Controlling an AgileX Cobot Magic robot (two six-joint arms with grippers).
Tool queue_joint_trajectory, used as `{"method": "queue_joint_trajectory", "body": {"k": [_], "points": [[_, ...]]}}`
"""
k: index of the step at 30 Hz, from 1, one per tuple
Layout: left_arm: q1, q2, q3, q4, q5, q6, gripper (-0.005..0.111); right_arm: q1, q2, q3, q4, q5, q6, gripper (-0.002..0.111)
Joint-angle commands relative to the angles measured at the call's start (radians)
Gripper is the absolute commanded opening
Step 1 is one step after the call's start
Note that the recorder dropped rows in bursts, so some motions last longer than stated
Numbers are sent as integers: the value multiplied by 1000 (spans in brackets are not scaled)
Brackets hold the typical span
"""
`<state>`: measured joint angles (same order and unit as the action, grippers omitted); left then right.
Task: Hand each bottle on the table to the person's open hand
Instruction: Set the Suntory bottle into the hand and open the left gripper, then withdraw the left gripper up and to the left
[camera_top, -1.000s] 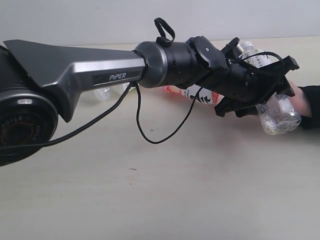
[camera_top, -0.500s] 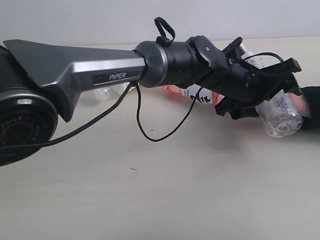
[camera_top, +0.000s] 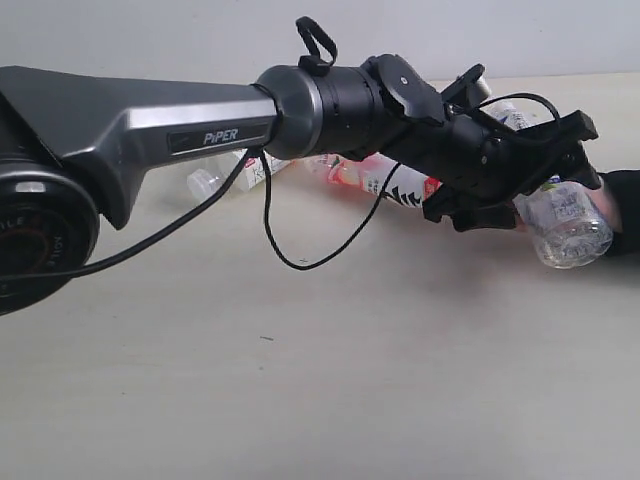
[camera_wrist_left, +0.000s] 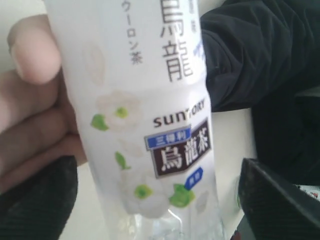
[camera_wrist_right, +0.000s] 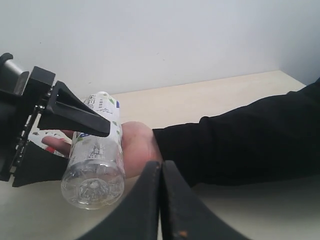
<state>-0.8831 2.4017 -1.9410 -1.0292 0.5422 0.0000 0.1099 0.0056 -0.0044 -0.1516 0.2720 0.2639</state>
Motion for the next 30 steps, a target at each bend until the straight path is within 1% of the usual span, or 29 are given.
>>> {"method": "queue_joint_trajectory", "body": {"k": [1,5,9,11,12,14,16,19,20,24,26,30], "points": [[23,-52,-4,56,74,32,84,-5,-6,4,-4,-8,0,0],[43,-90,-4,106,157,53,83,-5,-6,4,-4,-8,0,0],[57,-149,-4,212,229,53,83,-5,-6,4,-4,-8,0,0],[57,-177,-4,272,257,53,81,-5,-6,4,-4,-8,0,0],[57,-193,-4,313,270,48,76,-5,-6,4,-4,-8,0,0],[57,-214,-4,381,291,44,61,-5,-6,4,-4,-8,0,0],[57,-232,-4,420,314,38,40,-5,-6,4,-4,-8,0,0],[57,-252,-4,439,365,40,6,-5,-6,4,-4,-8,0,0],[57,-255,-4,451,378,42,0,-5,-6,4,-4,-8,0,0],[57,-275,-4,504,421,43,0,-5,-6,4,-4,-8,0,0],[57,-287,-1,556,440,48,0,-5,-6,4,-4,-8,0,0],[57,-326,54,595,434,44,0,-5,-6,4,-4,-8,0,0]]}}
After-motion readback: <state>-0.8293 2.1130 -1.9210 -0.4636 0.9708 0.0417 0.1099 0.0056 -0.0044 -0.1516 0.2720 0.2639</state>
